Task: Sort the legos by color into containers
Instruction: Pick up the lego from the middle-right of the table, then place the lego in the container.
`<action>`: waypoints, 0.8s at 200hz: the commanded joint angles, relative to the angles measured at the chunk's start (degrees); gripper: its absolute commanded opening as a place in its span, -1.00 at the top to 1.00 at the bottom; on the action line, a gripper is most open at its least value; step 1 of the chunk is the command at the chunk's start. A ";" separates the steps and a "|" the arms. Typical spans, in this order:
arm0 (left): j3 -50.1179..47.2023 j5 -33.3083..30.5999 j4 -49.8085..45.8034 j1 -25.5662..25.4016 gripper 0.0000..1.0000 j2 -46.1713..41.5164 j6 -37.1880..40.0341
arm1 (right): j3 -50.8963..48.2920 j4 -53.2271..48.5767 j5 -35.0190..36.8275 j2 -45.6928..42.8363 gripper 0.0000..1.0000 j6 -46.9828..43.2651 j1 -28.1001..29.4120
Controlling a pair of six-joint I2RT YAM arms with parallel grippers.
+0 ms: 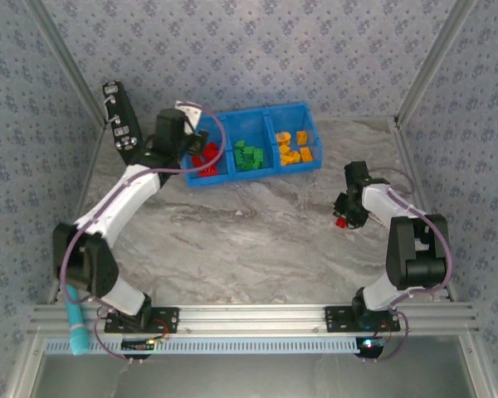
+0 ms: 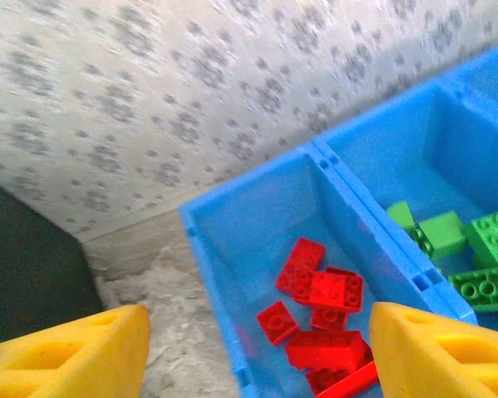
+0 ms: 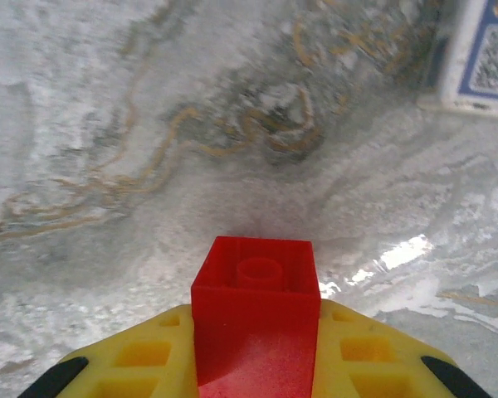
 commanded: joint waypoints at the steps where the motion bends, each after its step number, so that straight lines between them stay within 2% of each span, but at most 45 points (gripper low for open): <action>1: -0.63 2.15 -7.66 3.40 -0.41 -6.42 -4.24 | 5.78 -1.36 0.82 -1.95 0.54 -2.72 2.57; 29: -6.90 3.22 -9.13 7.87 -0.44 -15.38 -5.96 | 17.89 -2.02 2.88 -1.15 0.56 -7.21 9.04; 66: -12.34 6.78 -10.26 14.20 -0.46 -24.30 -7.91 | 33.71 -1.40 6.13 5.43 0.57 -13.33 17.73; 103: -17.39 8.38 -10.02 15.68 -0.50 -30.13 -8.03 | 44.52 5.74 8.62 13.82 0.59 -20.86 25.02; 160: -23.08 9.13 -9.63 16.76 -0.56 -36.30 -8.86 | 58.32 17.26 5.28 28.53 0.61 -27.41 30.91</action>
